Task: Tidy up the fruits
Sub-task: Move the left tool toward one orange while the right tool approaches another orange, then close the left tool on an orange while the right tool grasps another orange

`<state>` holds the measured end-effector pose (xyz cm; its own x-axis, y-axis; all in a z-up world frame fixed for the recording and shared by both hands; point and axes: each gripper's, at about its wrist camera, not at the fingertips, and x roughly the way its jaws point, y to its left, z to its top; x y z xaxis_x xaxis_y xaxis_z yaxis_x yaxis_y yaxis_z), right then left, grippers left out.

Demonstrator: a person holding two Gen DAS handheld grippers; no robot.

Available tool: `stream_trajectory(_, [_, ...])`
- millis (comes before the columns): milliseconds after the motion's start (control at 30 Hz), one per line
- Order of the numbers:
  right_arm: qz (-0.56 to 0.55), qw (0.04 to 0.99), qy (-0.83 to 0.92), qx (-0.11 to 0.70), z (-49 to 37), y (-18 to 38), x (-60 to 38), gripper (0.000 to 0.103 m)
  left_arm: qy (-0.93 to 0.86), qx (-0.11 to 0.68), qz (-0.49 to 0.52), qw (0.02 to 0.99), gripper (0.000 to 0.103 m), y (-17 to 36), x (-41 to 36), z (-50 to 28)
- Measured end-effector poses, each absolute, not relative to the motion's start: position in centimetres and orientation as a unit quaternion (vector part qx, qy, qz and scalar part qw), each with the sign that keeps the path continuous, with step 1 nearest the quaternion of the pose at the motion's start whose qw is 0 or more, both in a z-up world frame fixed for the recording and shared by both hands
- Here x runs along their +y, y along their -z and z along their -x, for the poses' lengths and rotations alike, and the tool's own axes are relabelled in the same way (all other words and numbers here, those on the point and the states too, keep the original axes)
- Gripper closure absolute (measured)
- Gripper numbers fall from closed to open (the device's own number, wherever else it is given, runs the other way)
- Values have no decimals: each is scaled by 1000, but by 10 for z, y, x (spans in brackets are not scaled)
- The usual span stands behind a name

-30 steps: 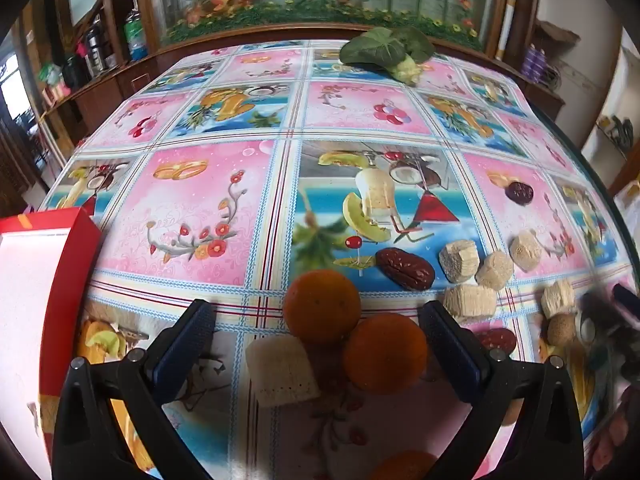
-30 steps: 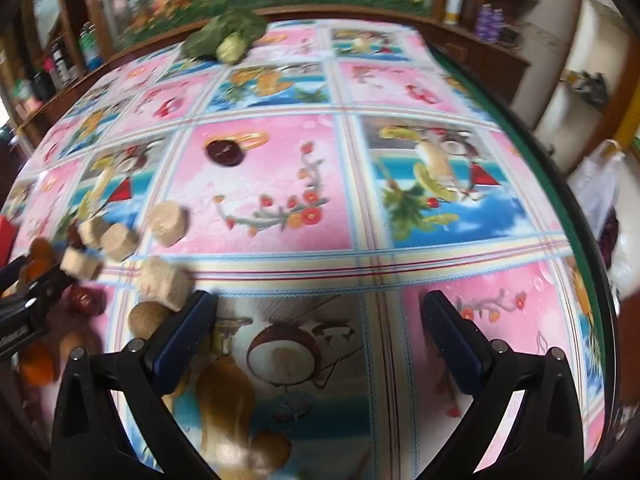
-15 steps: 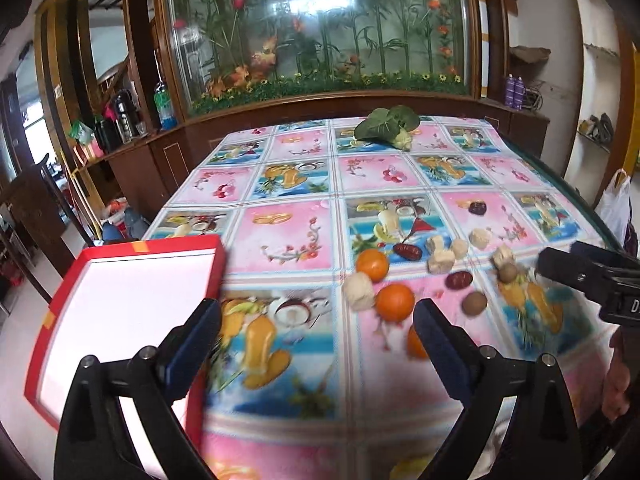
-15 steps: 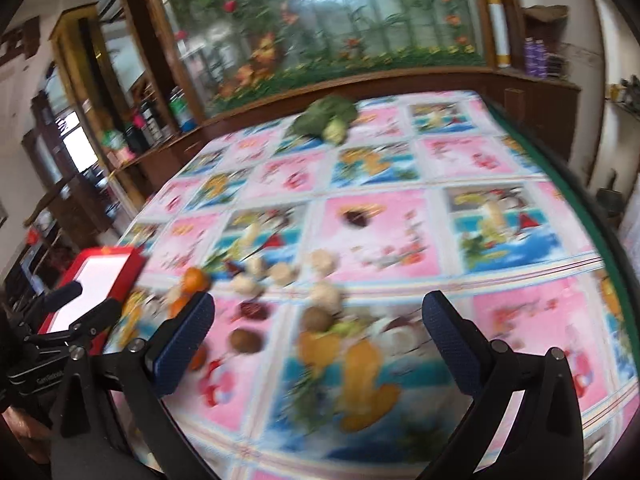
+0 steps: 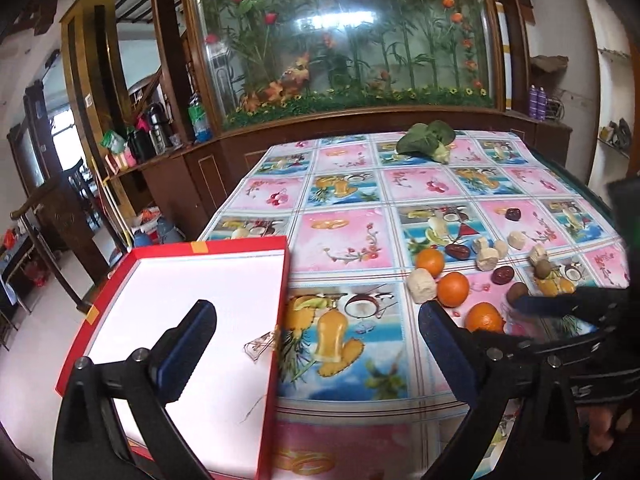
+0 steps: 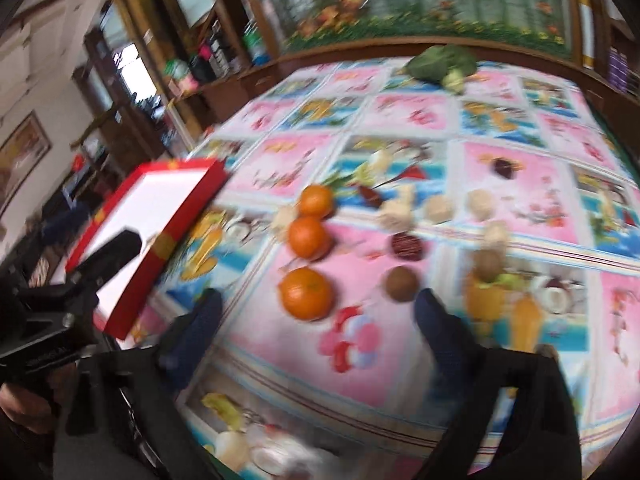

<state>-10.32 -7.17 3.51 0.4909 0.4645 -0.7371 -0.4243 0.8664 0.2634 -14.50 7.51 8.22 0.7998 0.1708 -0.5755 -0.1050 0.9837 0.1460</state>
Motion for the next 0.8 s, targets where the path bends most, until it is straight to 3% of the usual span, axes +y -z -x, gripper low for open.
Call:
stream_trajectory(67, [-16, 850, -265, 455, 97, -26, -58, 29, -75, 307, -44, 948, 2, -82, 81, 146])
stream_trajectory(300, [5, 849, -239, 471, 85, -10, -41, 43, -58, 320, -33, 945, 2, -79, 84, 142])
stream_trajectory(467, [18, 853, -229, 469, 80, -9, -44, 66, -21, 338, -29, 940, 2, -79, 74, 135])
stream_trajectory(800, [-57, 854, -227, 465, 76, -10, -105, 66, 49, 408, -28, 911, 6, -51, 26, 93])
